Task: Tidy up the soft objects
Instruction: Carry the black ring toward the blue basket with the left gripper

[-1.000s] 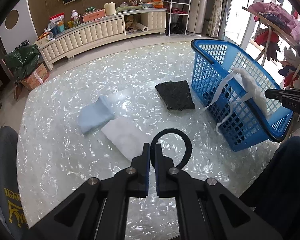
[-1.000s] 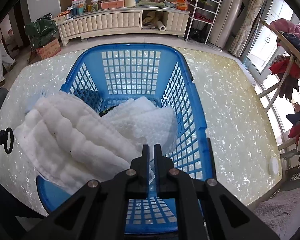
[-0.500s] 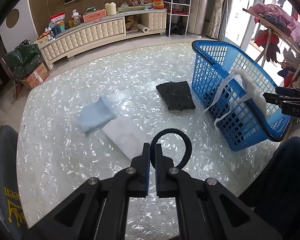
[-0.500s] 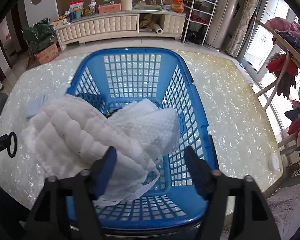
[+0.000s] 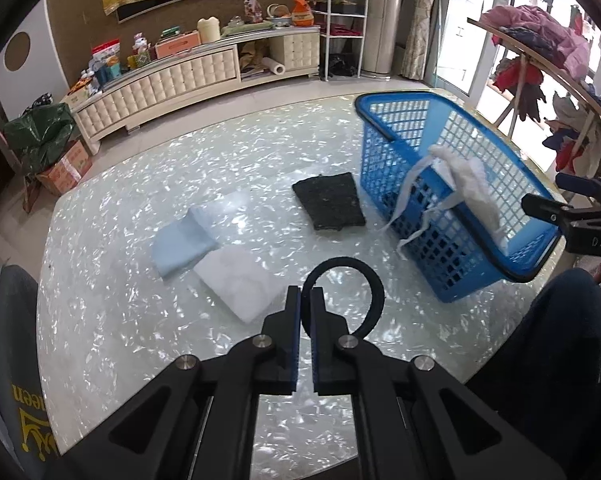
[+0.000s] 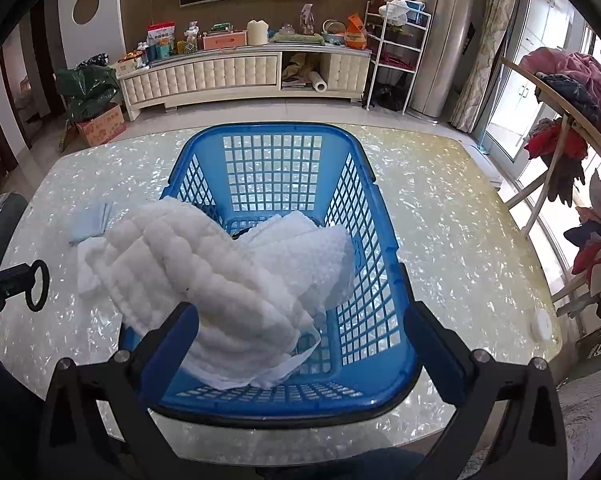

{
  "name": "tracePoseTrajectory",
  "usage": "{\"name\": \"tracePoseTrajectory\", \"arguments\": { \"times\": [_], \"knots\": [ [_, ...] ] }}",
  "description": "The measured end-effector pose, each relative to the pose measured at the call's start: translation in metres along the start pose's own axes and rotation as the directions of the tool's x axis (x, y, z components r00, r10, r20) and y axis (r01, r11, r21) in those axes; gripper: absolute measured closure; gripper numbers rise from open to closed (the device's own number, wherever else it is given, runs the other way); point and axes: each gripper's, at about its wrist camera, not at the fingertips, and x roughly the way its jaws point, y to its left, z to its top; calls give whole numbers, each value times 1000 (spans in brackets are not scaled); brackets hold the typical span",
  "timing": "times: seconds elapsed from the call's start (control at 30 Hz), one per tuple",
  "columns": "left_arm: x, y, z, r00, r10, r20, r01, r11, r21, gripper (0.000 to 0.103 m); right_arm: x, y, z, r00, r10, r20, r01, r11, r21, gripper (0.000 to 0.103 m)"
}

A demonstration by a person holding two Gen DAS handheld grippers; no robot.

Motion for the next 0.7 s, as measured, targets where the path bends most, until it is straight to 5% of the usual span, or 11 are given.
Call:
{"name": "tracePoseTrajectory", "arguments": {
  "times": [0.7],
  "knots": [
    [-25, -89, 48, 994, -89, 56, 79, 985, 151, 100, -25, -16, -17, 996, 26, 88, -32, 997, 63, 0]
  ]
}}
